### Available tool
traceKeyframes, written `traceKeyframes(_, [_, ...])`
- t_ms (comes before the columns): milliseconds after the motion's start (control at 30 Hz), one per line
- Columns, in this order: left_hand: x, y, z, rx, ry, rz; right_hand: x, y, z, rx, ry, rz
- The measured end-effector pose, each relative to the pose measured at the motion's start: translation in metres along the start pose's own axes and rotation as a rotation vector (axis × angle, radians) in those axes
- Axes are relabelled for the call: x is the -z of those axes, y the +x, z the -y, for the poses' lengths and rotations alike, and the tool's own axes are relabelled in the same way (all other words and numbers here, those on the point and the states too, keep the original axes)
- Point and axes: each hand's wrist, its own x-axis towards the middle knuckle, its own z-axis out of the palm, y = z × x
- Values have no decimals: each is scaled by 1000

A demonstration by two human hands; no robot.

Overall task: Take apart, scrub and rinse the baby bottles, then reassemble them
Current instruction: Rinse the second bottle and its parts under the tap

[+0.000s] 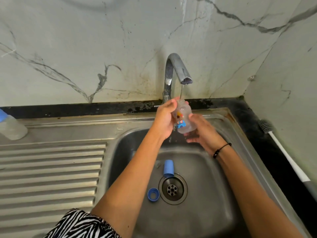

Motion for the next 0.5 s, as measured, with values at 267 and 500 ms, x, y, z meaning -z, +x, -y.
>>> traceKeyframes(267, [-15,-10,3,-160,155,-119,-20,9,21,329,-784,-264])
traceKeyframes(500, [-4,-12,-1,-157,152,-202,-22,8,18,278,-451,-177])
